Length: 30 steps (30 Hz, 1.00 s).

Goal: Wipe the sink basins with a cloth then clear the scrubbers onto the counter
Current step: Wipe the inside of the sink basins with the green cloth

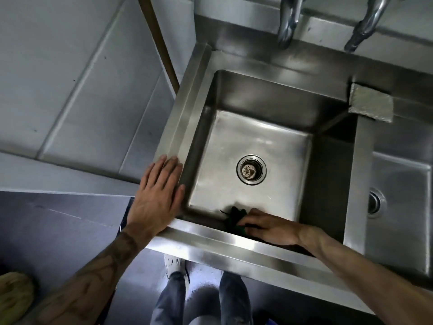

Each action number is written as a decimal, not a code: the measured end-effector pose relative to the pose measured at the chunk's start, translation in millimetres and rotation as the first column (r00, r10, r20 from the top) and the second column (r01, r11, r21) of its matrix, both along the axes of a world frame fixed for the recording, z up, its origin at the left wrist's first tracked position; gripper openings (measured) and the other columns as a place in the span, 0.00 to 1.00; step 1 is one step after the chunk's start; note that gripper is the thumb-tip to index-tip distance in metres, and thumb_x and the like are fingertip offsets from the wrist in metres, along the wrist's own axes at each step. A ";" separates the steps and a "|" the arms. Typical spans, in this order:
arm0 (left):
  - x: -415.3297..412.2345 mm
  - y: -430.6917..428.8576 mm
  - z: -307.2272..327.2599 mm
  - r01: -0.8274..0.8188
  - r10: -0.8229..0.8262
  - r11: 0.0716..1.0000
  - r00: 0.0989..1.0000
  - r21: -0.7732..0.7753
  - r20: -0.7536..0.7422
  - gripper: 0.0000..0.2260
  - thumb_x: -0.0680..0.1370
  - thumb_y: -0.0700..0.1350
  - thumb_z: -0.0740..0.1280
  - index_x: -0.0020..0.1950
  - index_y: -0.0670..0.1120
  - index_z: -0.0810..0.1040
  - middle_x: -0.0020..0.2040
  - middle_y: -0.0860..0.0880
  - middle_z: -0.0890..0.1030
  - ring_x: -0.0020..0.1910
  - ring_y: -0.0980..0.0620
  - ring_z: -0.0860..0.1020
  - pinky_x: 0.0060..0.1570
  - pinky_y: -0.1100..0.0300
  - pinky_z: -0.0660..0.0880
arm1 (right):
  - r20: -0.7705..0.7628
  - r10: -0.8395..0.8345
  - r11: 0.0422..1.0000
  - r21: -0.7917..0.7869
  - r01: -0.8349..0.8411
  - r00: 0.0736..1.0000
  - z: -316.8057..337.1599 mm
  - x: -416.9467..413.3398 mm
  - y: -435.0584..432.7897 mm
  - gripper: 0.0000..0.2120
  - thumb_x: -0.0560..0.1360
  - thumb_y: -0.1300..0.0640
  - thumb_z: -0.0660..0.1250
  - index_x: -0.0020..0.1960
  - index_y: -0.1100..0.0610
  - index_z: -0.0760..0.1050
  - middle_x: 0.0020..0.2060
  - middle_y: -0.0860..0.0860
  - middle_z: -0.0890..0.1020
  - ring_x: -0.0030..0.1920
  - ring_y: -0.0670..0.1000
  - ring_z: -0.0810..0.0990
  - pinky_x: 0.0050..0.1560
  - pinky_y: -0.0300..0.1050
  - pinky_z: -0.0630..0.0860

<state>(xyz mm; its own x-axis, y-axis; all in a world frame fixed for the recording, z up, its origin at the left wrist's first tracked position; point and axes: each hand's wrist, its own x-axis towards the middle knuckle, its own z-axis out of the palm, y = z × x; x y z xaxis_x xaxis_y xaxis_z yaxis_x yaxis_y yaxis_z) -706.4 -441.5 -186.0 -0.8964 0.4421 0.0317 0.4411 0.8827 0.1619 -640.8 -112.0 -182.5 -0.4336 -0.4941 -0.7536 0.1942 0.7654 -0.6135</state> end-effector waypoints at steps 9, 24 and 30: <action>-0.8 3.3 2.5 -0.016 0.019 0.998 0.998 0.061 -0.055 0.26 0.86 0.53 0.56 0.79 0.39 0.71 0.80 0.40 0.70 0.83 0.40 0.62 0.83 0.42 0.55 | 0.092 0.153 0.969 0.184 -0.167 0.984 13.8 32.5 103.5 0.14 0.84 0.49 0.57 0.68 0.39 0.72 0.69 0.46 0.69 0.69 0.50 0.70 0.75 0.51 0.64; -0.4 -2.4 4.3 0.025 -0.026 0.999 0.999 0.027 0.027 0.28 0.86 0.54 0.53 0.81 0.38 0.68 0.82 0.40 0.66 0.84 0.38 0.60 0.82 0.38 0.57 | 0.068 -0.041 0.968 0.248 0.023 0.997 12.3 37.8 68.9 0.15 0.86 0.53 0.55 0.70 0.45 0.70 0.65 0.49 0.71 0.64 0.52 0.74 0.68 0.45 0.67; -5.7 -2.8 10.1 0.001 -0.001 1.000 0.994 -0.002 0.107 0.27 0.85 0.55 0.55 0.77 0.38 0.72 0.78 0.37 0.71 0.80 0.35 0.66 0.75 0.35 0.65 | 0.038 -0.135 0.911 0.399 0.109 0.990 25.1 51.6 82.0 0.16 0.82 0.60 0.61 0.65 0.44 0.69 0.66 0.50 0.71 0.62 0.56 0.78 0.63 0.45 0.72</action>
